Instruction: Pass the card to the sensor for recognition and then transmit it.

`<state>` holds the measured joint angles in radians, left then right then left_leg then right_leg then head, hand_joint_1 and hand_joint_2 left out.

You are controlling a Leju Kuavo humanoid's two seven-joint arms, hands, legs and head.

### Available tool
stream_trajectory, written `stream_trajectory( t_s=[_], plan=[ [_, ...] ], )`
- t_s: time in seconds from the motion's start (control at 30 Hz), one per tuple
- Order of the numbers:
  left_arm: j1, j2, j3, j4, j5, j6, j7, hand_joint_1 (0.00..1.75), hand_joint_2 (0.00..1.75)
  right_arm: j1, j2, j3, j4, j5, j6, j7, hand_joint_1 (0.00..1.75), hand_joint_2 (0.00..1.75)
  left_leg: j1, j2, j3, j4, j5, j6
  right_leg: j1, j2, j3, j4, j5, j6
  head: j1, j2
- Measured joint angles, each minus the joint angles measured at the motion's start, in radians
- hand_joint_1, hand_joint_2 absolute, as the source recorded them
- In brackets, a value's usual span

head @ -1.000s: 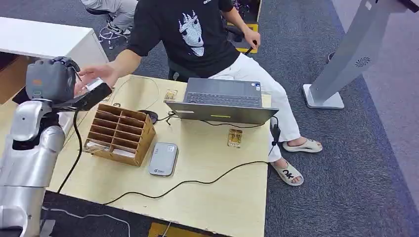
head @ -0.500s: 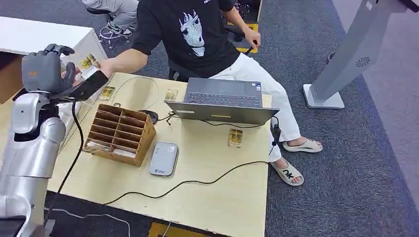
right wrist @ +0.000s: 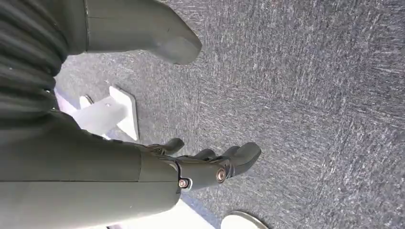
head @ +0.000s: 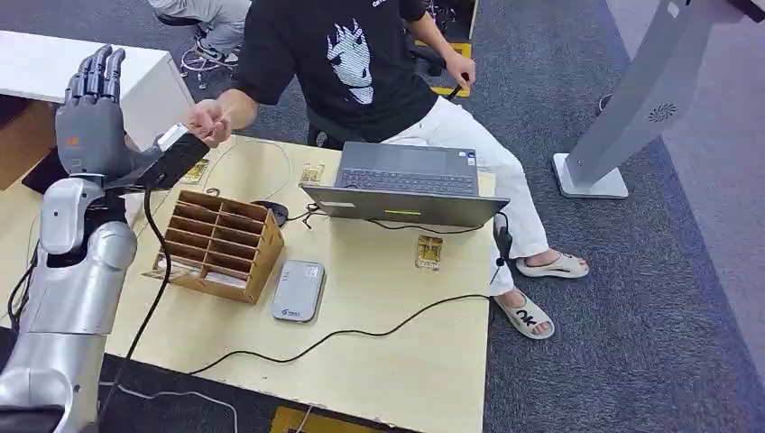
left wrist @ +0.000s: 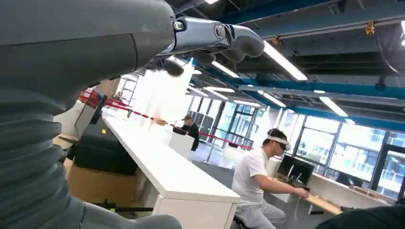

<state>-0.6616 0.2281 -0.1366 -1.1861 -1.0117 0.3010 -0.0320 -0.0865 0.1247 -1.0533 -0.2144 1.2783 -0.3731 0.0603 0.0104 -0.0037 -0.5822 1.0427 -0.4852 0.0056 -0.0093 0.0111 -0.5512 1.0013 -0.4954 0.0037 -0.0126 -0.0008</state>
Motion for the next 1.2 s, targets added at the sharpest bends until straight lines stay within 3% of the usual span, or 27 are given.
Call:
stream_trajectory(
  t_s=[0.33, 0.5, 0.63, 0.7, 0.83, 0.93, 1.07, 1.2],
  plan=[
    [0.027, 0.000, 0.000, -0.048, 0.008, 0.003, -0.002, 0.00, 1.75, 0.000, -0.001, 0.000, 0.000, -0.001, 0.000, 0.000, 0.00, 1.75, 0.000, 0.000, 0.000, 0.000, 0.000, 0.000, 0.000, 0.000, 0.000, 0.000, 0.000, 0.000, 0.000, 0.000],
    [0.098, 0.012, 0.004, -0.103, 0.022, 0.062, -0.041, 0.00, 1.75, 0.001, -0.002, 0.000, 0.000, -0.019, -0.002, -0.002, 0.00, 1.75, 0.000, 0.000, -0.001, 0.000, 0.000, 0.000, 0.000, 0.001, 0.001, 0.000, 0.000, 0.000, 0.000, 0.000],
    [0.292, 0.020, 0.049, -0.254, 0.072, 0.175, -0.123, 0.00, 1.75, 0.004, -0.001, -0.004, 0.000, -0.036, -0.010, 0.008, 0.00, 1.75, -0.001, 0.004, 0.000, -0.001, -0.002, 0.002, 0.000, 0.004, -0.001, 0.000, -0.001, 0.000, 0.000, 0.000],
    [0.436, 0.010, 0.075, -0.353, 0.106, 0.242, -0.186, 0.00, 1.75, 0.007, -0.001, -0.010, 0.000, -0.047, -0.016, 0.015, 0.00, 1.75, -0.001, 0.006, 0.001, -0.001, -0.005, 0.001, -0.001, 0.006, 0.000, 0.000, -0.003, 0.001, 0.000, 0.000],
    [0.720, -0.054, 0.122, -0.542, 0.175, 0.339, -0.303, 0.00, 1.75, 0.013, 0.000, -0.026, 0.000, -0.074, -0.030, 0.009, 0.00, 1.75, -0.002, 0.006, 0.000, -0.001, -0.008, 0.004, -0.002, 0.007, 0.000, -0.001, -0.006, 0.002, 0.000, 0.000],
    [0.891, -0.128, 0.171, -0.654, 0.234, 0.386, -0.372, 0.00, 1.75, 0.015, 0.002, -0.039, 0.000, -0.087, -0.042, 0.000, 0.00, 1.75, -0.003, 0.006, 0.000, -0.001, -0.009, 0.005, -0.003, 0.006, 0.000, -0.001, -0.007, 0.004, 0.000, 0.000],
    [1.003, -0.191, 0.228, -0.734, 0.267, 0.388, -0.411, 0.00, 1.75, 0.016, 0.003, -0.048, 0.000, -0.092, -0.048, -0.002, 0.00, 1.75, -0.003, 0.002, 0.000, 0.000, -0.009, 0.006, -0.003, 0.001, 0.001, -0.002, -0.007, 0.004, 0.000, 0.000],
    [1.043, -0.230, 0.262, -0.772, 0.267, 0.377, -0.420, 0.00, 1.75, 0.015, 0.003, -0.054, 0.000, -0.092, -0.048, -0.004, 0.00, 1.75, -0.002, 0.002, 0.000, 0.000, -0.008, 0.006, -0.003, 0.000, 0.002, -0.002, -0.007, 0.004, 0.000, 0.000]
  ],
)
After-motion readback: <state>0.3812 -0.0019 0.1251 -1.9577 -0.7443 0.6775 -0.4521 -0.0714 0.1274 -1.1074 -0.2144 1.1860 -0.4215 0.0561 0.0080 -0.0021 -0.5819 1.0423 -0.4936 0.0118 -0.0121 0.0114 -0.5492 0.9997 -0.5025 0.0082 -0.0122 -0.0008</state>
